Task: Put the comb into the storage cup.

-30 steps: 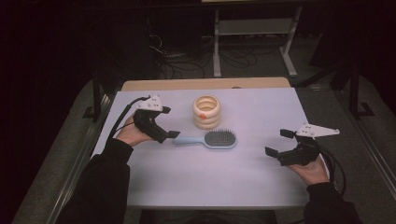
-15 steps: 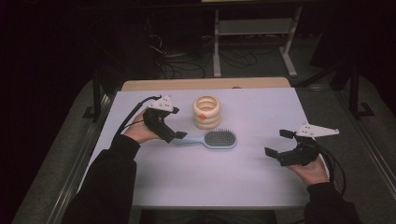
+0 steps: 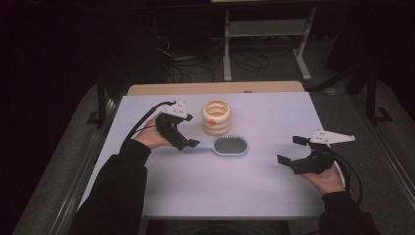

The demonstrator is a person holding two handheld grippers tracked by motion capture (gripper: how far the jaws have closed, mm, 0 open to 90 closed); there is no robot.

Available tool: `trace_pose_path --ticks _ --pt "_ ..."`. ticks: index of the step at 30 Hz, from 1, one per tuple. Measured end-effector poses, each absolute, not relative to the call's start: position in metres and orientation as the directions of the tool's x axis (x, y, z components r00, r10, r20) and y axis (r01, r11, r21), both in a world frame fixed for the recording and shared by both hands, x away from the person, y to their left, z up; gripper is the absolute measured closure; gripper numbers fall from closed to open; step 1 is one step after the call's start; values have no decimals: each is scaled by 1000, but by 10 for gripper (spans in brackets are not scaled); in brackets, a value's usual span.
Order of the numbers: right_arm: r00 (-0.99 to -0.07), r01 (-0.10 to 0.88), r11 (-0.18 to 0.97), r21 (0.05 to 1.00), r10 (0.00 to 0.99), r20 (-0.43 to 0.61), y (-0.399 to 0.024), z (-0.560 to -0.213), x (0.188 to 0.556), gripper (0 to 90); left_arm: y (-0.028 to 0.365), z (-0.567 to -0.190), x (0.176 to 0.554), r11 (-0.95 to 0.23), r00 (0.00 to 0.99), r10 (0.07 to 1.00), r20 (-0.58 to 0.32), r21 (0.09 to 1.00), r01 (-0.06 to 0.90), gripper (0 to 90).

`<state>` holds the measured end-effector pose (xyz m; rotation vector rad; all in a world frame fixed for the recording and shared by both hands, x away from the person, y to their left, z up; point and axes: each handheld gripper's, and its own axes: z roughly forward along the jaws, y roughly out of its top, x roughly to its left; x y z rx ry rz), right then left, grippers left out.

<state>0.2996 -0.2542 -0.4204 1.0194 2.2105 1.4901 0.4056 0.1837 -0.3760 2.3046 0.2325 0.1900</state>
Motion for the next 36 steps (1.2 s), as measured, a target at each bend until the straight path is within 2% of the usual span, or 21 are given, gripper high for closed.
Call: trace_pose_path --ticks 8,30,36 --pt "-712 394 216 893 687 147 -253 -420 299 0 180 -386 410 -691 977 209 35 713 122 0" --pt "-716 399 210 892 679 160 -253 -421 300 0 155 -413 415 -757 989 133 70 651 56 47" --pt "-715 403 202 893 679 169 -253 -422 300 0 151 -417 417 -772 989 136 62 632 66 51"
